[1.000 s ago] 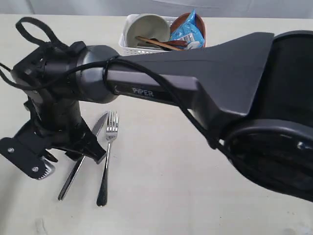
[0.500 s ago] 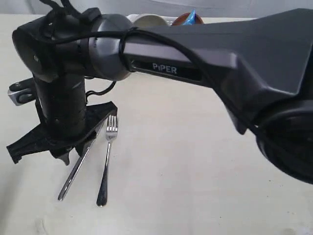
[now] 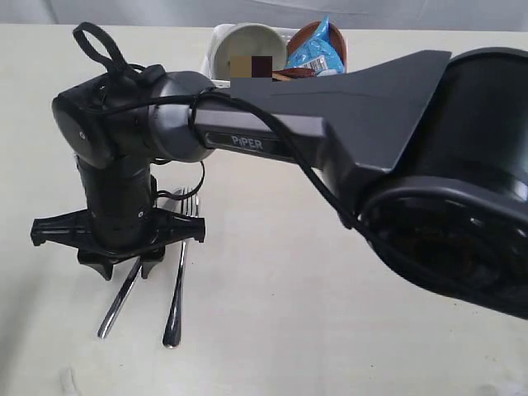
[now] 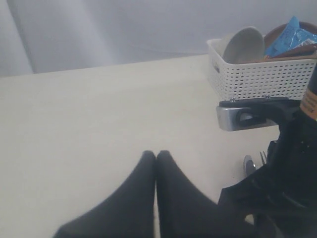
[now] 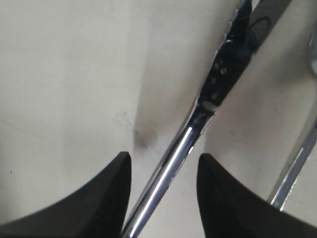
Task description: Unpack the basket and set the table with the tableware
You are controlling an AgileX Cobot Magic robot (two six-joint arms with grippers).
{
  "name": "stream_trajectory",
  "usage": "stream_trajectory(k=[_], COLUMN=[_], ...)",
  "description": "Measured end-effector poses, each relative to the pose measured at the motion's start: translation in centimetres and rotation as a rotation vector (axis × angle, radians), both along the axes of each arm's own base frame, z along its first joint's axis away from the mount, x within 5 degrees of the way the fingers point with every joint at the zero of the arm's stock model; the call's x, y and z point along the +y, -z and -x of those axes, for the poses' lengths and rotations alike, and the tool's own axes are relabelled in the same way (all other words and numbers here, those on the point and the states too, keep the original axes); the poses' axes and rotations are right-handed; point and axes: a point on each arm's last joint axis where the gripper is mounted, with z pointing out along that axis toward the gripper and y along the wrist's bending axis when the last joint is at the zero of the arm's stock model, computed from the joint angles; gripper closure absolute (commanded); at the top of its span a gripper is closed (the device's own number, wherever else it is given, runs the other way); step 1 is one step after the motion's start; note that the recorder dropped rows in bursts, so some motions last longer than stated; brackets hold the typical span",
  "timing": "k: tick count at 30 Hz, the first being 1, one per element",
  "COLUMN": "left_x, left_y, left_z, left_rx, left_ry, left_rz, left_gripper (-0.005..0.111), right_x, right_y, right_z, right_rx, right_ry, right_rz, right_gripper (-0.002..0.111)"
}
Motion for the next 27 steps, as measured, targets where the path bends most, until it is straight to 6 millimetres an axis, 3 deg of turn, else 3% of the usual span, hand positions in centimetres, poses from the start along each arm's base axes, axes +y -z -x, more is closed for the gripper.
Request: stream_trajectory(k=[25, 27], left_x=[0.00, 0.00], left_y=[0.00, 0.00], left_z=[0.00, 0.00], left_rx=[0.000, 0.000], left_ry=[0.000, 0.000], left_rz=[0.000, 0.000], left_gripper=[0.106, 0.106], right_x=[-0.27, -0.27], right_y=[1.07, 1.15], right_z=[-0.12, -0.12], right_rx=[-0.022, -0.021], right_ry=[-0.012, -0.007], right_rz=[0.059, 0.061], right_gripper=[0.067, 0.076])
